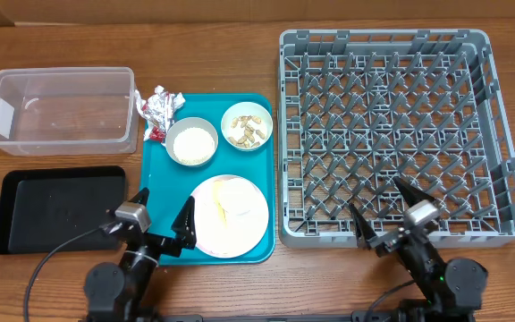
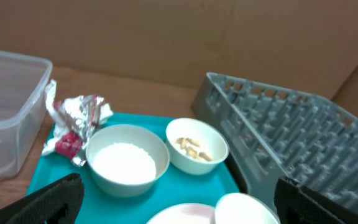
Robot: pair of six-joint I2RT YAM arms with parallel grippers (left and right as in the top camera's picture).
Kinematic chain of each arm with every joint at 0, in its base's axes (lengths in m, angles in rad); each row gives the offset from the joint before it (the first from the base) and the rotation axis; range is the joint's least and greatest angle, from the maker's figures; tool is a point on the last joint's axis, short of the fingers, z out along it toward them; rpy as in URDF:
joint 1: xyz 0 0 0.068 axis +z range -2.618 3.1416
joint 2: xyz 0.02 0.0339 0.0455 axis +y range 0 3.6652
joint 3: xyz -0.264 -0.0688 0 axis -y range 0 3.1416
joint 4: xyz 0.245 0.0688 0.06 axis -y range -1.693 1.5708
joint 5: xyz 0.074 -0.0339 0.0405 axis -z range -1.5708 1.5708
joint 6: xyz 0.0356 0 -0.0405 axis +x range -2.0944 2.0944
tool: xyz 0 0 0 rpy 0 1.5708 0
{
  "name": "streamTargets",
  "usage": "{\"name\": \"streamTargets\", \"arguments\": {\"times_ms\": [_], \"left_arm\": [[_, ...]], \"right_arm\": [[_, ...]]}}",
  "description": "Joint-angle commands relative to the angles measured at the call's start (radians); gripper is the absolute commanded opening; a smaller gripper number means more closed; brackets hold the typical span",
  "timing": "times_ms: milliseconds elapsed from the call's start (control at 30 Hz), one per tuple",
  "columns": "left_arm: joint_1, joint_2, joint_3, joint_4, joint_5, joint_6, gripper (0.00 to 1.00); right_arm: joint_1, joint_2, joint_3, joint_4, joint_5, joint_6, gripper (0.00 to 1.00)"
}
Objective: Sort waste into correct bins and load items into the dishwasher rack
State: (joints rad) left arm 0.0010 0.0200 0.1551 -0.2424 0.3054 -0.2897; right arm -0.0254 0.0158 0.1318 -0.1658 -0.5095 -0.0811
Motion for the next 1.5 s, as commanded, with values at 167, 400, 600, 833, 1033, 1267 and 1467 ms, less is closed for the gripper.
{"name": "streamTargets", "arguments": {"times_ms": [167, 400, 600, 833, 1033, 1267, 1467], "left_arm": [[0.005, 0.212, 0.381, -0.301, 0.062, -0.001, 1.00], [0.005, 0.563, 0.739, -0.615, 0.061, 0.034, 1.00], [0.005, 0.805, 0.943, -0.789, 0.092, 0.042, 1.00], [-0.005, 0.970, 0.947, -0.838, 0.191, 0.049, 1.00], [-0.144, 1.121, 0.947, -0.871, 0.007, 0.013, 1.00], [-0.340, 1.299, 0.947, -0.819, -0.223, -0.129, 0.79], [-0.415, 1.448, 0.947, -0.730, -0.257, -0.162, 0.72]], "right_arm": [[0.004, 0.201, 0.347, -0.289, -0.003, 0.116, 1.00], [0.004, 0.559, 0.655, -0.559, -0.005, 0.115, 1.00], [0.004, 0.754, 0.767, -0.634, -0.076, 0.166, 1.00], [0.003, 0.838, 0.768, -0.647, -0.068, 0.197, 1.00], [0.003, 0.839, 0.810, -0.774, 0.279, 0.355, 1.00], [0.003, 0.839, 0.884, -0.899, 0.352, 0.388, 1.00], [0.003, 0.839, 0.884, -0.914, 0.352, 0.388, 1.00]]}}
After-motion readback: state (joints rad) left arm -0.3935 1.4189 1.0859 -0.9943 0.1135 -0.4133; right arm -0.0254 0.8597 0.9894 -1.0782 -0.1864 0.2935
